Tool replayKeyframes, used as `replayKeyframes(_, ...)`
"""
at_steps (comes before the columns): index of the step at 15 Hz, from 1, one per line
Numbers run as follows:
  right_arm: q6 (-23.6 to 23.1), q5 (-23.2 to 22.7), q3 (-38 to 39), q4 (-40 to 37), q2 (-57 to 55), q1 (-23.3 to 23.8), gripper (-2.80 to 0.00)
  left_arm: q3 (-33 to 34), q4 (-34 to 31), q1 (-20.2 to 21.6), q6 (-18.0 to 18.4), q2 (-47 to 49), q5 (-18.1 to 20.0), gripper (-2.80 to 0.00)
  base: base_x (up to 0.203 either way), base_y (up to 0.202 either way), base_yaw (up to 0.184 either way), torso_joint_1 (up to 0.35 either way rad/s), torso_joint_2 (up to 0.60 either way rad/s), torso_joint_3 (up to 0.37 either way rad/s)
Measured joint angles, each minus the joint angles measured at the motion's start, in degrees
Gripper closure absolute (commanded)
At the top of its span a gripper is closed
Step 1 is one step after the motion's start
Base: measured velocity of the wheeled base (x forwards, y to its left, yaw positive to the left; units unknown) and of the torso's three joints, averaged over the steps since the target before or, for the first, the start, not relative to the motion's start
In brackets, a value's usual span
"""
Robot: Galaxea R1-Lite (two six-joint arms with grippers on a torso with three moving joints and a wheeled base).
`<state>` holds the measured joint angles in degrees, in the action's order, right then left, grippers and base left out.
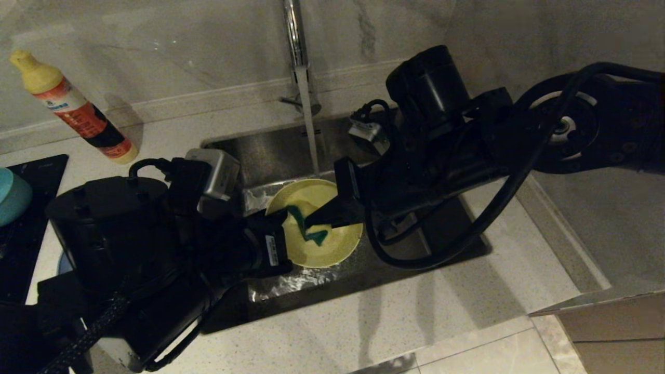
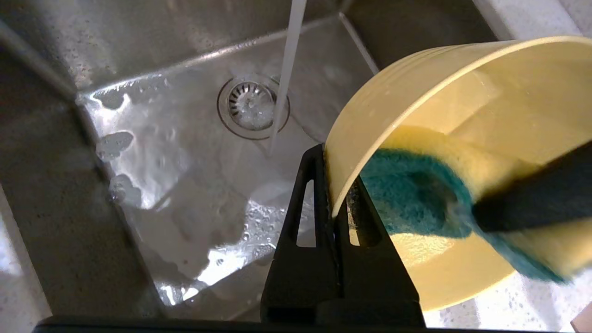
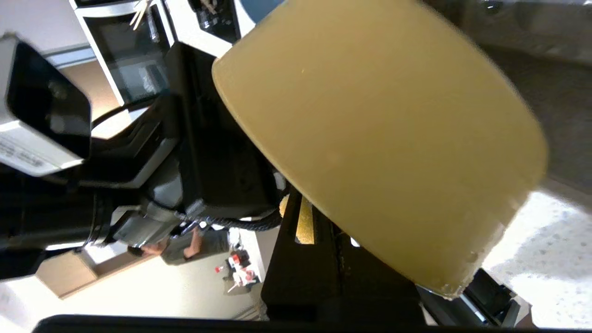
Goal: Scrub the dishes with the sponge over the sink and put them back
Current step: Wipe the bowl
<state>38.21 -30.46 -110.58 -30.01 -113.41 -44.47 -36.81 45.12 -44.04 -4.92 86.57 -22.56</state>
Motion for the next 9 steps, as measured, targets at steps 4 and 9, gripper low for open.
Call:
replayKeyframes(4, 0.0, 0.9, 0.0, 0.0, 0.0, 0.2, 0.00, 1.3, 0.4, -0.1, 0.0, -0.3, -0.1, 0.00, 0.000, 0.000, 0.000, 0.000, 0.00, 0.000)
replayKeyframes(9, 0.1, 1.7, 0.0, -1.9, 2.2, 0.2, 0.00, 1.9, 2.1, 0.0, -0.2, -0.6, -0.4, 0.00, 0.000, 0.000, 0.000, 0.000, 0.00, 0.000)
